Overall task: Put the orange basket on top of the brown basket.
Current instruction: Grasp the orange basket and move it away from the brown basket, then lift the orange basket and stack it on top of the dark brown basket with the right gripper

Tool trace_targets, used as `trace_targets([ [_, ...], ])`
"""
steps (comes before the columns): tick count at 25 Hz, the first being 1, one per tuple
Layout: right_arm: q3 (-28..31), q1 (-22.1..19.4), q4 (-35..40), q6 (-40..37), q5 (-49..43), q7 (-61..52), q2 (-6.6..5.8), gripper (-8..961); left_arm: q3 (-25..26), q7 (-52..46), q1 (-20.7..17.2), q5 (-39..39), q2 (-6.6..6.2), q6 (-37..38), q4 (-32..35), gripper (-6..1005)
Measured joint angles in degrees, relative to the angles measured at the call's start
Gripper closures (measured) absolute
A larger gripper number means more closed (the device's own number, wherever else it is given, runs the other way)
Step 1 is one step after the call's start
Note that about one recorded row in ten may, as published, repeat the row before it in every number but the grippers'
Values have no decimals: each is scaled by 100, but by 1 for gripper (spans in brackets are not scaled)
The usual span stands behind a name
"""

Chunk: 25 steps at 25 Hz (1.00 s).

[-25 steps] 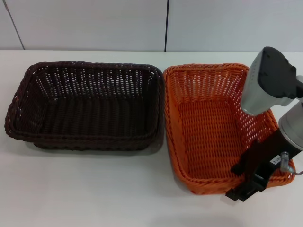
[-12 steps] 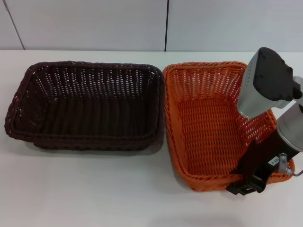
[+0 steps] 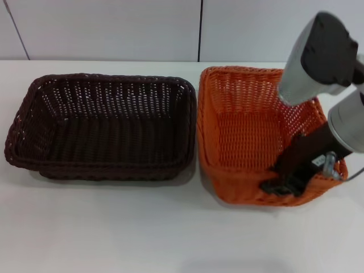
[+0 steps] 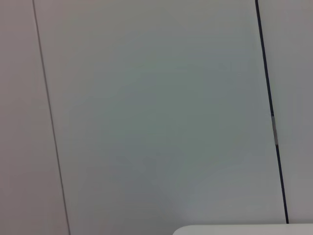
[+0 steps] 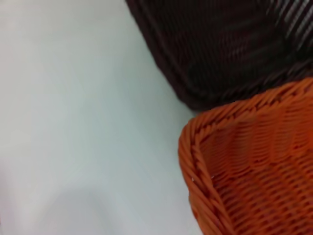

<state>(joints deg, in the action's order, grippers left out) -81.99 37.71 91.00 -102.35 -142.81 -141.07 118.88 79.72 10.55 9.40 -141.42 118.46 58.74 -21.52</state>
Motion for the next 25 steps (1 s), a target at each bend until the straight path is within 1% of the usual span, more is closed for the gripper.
trace_targets([
  [3, 0, 62, 236, -15, -57, -138, -9, 701, -5, 0, 0, -1, 0, 13, 7, 219],
  [6, 0, 95, 316, -17, -108, -210, -12, 734, -8, 0, 0, -1, -10, 22, 14, 219],
  [11, -1, 154, 417, 36, -283, -406, -9, 759, -9, 0, 5, 1, -24, 26, 18, 219],
  [17, 0, 184, 785, 83, -392, -590, -6, 791, -3, 14, 34, 1, -35, 26, 18, 219],
  [23, -109, 357, 1129, 102, -739, -750, -1, 787, 49, 31, 36, 1, -43, 29, 16, 220],
  [25, -132, 396, 1142, 100, -775, -791, -3, 786, 51, 26, 33, 1, -43, 36, 16, 220],
])
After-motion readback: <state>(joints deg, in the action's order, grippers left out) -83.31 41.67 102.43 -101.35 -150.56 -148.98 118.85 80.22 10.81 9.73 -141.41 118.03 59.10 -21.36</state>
